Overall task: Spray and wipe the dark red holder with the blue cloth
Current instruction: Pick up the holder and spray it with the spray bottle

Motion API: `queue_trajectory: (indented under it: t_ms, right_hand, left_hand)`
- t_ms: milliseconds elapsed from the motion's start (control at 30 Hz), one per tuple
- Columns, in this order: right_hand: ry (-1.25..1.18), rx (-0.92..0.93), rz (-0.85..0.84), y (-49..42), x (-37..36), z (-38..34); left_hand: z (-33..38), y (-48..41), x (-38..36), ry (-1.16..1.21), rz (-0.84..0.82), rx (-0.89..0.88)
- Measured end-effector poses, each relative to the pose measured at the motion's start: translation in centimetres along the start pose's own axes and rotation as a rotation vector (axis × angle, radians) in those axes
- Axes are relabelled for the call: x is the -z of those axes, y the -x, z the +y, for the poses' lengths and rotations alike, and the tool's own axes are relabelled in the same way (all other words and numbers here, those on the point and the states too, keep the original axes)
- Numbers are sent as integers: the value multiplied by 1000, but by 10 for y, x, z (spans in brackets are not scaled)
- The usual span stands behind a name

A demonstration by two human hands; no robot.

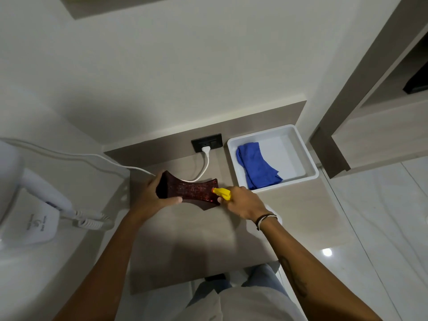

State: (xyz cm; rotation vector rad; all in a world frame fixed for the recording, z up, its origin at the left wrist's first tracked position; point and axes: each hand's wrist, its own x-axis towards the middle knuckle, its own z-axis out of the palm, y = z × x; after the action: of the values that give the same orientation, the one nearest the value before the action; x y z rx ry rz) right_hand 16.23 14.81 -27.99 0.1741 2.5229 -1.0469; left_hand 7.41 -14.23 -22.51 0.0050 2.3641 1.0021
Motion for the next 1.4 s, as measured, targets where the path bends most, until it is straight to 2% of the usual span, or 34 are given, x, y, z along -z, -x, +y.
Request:
queue_trajectory:
  t_ms: [133, 333, 533, 733, 867, 1000, 1100, 1233, 1400]
  right_hand:
    - [-43, 8, 16, 1, 0, 5]
    - [-70, 74, -5, 15, 0, -3]
    - [-81, 228, -12, 32, -2, -28]
    - [1, 215, -18, 30, -12, -42]
    - [84, 156, -35, 29, -13, -26]
    - [142, 73, -30, 33, -17, 2]
    - [116, 21, -64, 36, -19, 13]
    - [46, 44, -54, 40, -20, 17]
    - [5, 126, -4, 43, -19, 9]
  left_hand:
    - [-7, 4, 5, -121, -17, -37]
    - [-6, 15, -2, -208, 164, -169]
    - [4, 10, -12, 3, 222, 123]
    - [9, 9, -19, 62, 257, 165]
    - [6, 7, -15, 70, 135, 61]
    - [1, 9, -11, -88, 26, -5]
    - [-4, 17, -5, -96, -85, -30]
    - [-16, 18, 8, -275, -222, -112]
    - [-8, 21, 2, -263, 39, -159]
